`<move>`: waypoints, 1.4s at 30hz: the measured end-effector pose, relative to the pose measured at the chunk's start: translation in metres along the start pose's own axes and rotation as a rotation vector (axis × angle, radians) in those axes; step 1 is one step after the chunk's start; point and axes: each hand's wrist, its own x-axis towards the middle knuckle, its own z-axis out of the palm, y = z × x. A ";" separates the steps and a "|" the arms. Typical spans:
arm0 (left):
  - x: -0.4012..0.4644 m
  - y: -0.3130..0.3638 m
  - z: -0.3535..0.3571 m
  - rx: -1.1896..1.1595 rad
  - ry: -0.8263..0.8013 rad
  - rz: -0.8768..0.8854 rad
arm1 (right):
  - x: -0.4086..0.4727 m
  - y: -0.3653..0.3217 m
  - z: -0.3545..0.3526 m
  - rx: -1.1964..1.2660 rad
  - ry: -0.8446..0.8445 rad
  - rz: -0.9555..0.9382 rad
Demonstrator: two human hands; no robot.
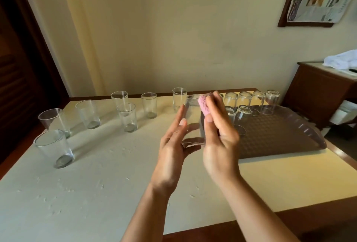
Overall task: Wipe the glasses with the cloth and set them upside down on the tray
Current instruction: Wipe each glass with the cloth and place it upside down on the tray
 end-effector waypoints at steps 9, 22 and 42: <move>-0.004 0.003 0.009 -0.094 0.016 0.024 | -0.032 -0.008 -0.003 0.040 -0.066 0.012; -0.012 0.003 0.007 0.006 -0.069 0.079 | -0.030 -0.013 -0.009 0.105 0.048 0.027; 0.000 0.019 0.014 -0.124 0.004 0.117 | -0.035 -0.024 0.006 0.079 -0.022 -0.043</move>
